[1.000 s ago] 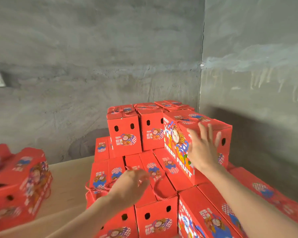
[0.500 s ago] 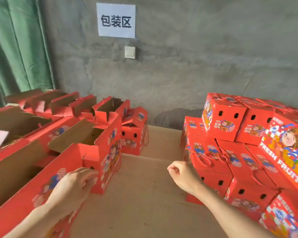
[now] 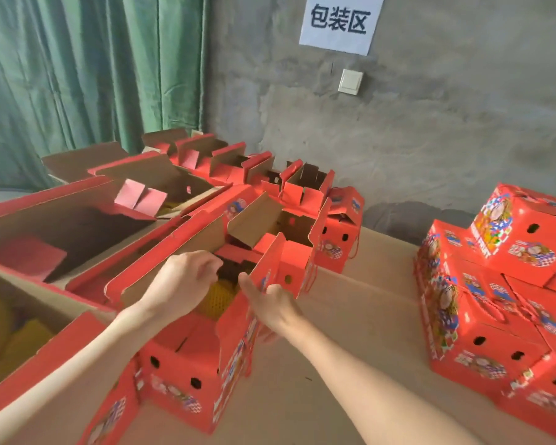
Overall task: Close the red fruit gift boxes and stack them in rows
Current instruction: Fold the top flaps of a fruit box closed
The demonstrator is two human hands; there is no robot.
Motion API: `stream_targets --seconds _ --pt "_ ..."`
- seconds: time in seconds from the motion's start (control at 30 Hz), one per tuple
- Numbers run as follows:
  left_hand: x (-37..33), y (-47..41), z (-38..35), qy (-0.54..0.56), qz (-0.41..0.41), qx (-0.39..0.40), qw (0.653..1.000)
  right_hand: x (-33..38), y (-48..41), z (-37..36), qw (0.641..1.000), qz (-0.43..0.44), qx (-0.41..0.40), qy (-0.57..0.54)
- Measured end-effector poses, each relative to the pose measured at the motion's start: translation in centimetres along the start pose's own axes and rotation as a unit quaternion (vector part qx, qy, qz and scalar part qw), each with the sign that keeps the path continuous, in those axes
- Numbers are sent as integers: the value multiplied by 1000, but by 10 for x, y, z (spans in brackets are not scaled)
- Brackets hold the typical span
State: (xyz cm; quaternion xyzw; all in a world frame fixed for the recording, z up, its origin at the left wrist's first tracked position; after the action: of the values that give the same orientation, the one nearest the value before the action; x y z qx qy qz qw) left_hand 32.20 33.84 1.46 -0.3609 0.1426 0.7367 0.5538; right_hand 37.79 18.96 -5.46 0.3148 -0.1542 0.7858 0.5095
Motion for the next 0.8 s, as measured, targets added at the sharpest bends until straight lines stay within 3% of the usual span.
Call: stream_targets --seconds 0.2,0.4,0.47,0.63,0.8 --pt "0 -6 34 -61 -44 -34 997 25 -3 -28 992 -67 89 62" --pt "18 -12 25 -134 -6 4 991 7 25 3 981 -142 5 -130" --pt "13 -12 15 -147 -21 22 989 -2 34 9 978 -152 0 -144" --pt "8 -10 13 -143 -64 26 987 -27 50 32 986 -152 36 -65" --pt "-9 -2 18 -60 -116 -4 991 -54 66 70 976 -145 104 125"
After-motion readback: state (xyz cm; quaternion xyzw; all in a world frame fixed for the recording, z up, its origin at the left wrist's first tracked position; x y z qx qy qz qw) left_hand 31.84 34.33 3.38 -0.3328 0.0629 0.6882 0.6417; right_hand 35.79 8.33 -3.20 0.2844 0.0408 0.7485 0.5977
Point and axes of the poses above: each hand's wrist, its own y-axis away from the middle knuckle, its own z-axis out of the back of the hand, x = y × z, the point moved 10 cm from there along -y, towards the middle knuckle, and after that the axes turned 7 degrees about z, right-handed, at the moved point
